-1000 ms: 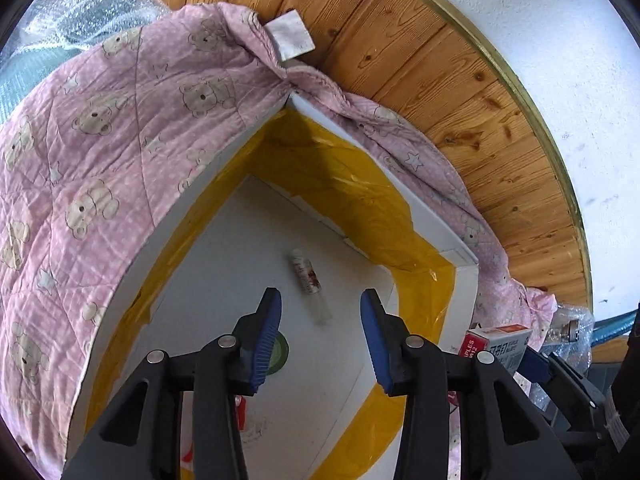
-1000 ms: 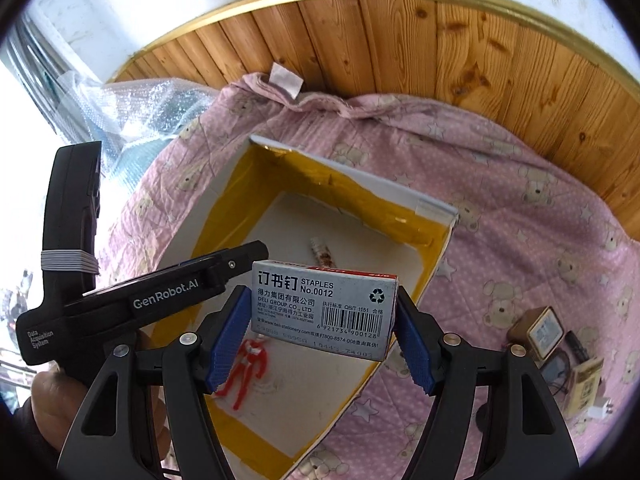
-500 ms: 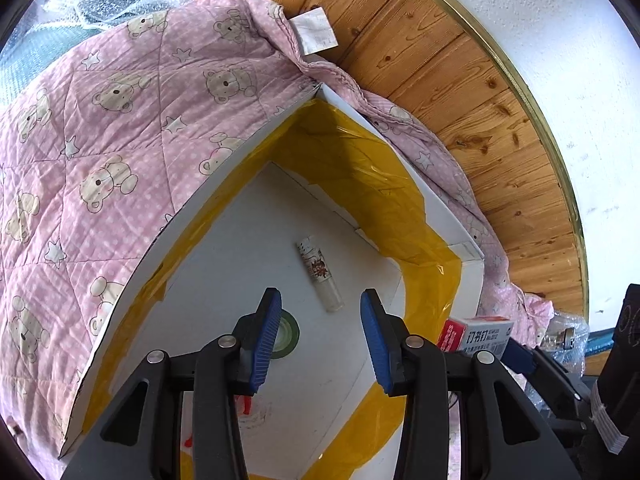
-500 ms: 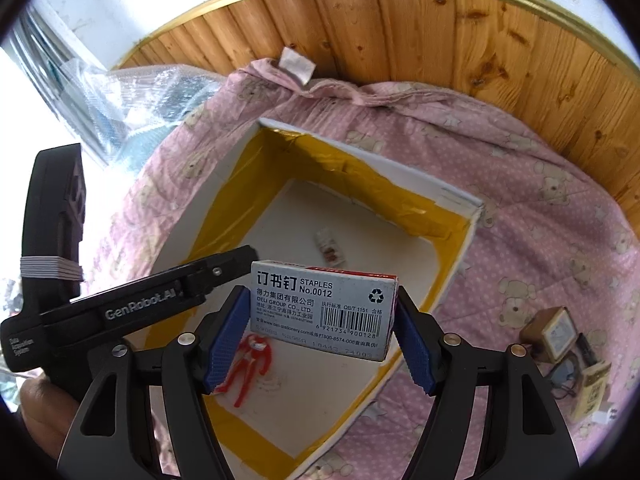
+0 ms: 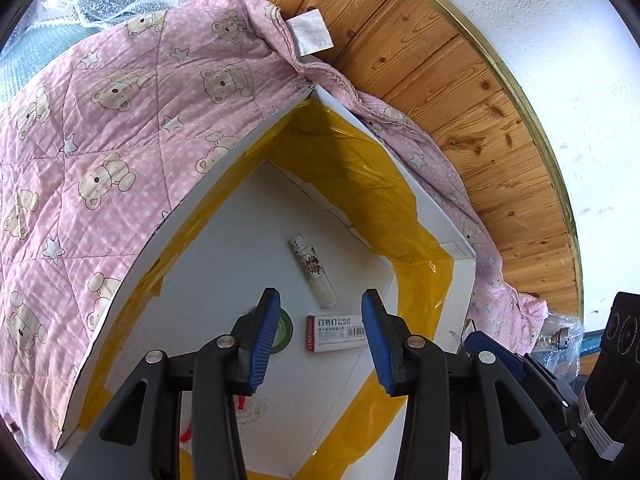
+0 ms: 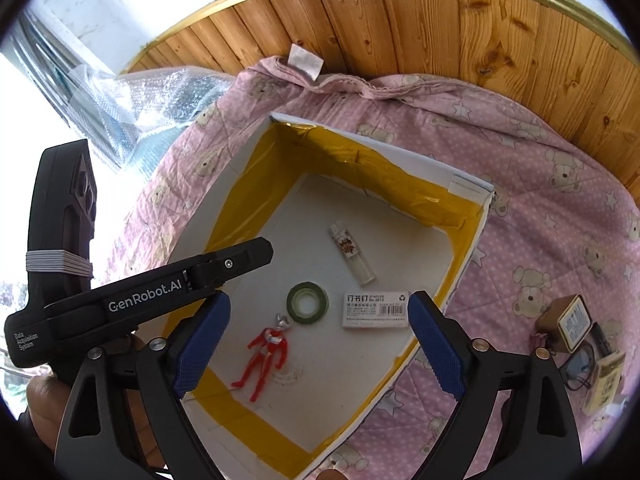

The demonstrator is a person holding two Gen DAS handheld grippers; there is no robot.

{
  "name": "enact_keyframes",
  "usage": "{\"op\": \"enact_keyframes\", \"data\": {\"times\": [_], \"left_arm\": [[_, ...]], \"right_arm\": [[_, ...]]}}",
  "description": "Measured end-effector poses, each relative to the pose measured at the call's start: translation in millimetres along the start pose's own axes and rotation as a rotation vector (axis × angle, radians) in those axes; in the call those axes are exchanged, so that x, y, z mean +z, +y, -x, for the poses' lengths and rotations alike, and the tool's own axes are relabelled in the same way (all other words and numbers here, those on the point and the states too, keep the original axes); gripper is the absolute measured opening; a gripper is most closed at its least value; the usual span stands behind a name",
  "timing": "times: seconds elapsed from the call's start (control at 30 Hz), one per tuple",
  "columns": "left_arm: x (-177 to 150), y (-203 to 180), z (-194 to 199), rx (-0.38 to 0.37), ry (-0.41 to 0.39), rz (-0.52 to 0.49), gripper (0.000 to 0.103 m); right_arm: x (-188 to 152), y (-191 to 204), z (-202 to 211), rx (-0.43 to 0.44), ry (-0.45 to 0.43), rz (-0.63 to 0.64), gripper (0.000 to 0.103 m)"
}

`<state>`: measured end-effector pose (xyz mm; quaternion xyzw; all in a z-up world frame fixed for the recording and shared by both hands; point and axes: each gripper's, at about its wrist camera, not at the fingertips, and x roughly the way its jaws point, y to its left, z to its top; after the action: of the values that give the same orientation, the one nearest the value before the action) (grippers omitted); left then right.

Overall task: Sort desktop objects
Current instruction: 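Open the left gripper to drop the lighter in the box while the right gripper releases the staples box, then withdraw both grippers from the white box back toward the remaining items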

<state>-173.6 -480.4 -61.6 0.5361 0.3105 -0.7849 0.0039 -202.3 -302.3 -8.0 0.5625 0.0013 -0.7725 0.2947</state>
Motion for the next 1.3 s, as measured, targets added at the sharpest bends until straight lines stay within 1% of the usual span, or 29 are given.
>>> {"op": "enact_keyframes", "data": {"times": [0.37,0.6,1.3], "left_arm": [[-10,-10,13,-0.005,-0.011,-0.021,0.044],[-24,-19,29,-0.003,-0.024,-0.039,0.044],[-85,-59,77,-0.001,-0.059,-0.120,0.044]], "right_arm": [[-19,2,12,0.013,0.013,-0.005,0.092],[-31,7,30,0.017,-0.005,0.004,0.092],[-83,8,83,0.048,-0.058,-0.010,0.092]]}}
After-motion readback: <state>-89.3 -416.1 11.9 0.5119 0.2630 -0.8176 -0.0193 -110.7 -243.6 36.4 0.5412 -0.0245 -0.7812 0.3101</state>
